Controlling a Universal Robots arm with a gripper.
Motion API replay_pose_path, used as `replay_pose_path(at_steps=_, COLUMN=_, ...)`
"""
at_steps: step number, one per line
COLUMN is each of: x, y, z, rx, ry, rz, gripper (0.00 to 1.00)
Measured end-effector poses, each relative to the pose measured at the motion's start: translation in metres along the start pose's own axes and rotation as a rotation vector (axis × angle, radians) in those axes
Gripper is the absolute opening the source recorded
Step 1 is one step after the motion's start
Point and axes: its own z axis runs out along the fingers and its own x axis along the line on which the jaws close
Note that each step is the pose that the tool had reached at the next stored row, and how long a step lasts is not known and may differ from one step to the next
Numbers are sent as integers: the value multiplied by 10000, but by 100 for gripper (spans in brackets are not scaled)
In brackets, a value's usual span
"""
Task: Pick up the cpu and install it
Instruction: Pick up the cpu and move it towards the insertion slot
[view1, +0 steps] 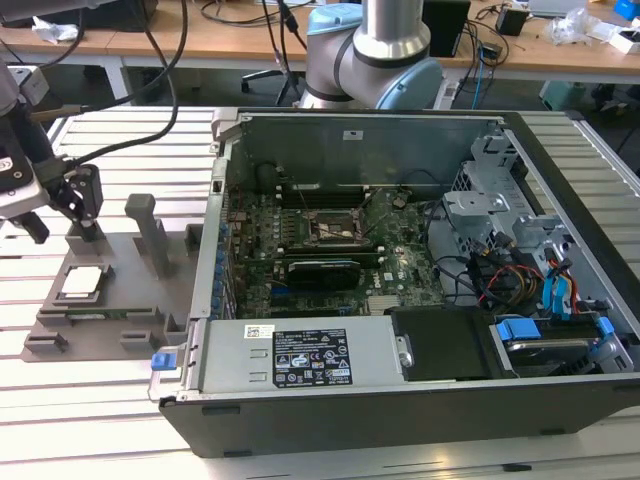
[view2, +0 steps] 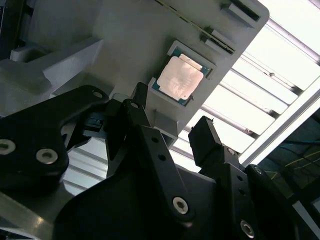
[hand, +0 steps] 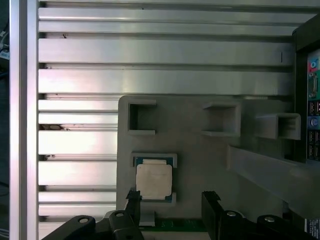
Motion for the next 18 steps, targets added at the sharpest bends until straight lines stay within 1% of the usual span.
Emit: replay_pose_path(at_steps=18, x=3, y=0, z=129, rx=0, ry=0, rz=0, gripper=61)
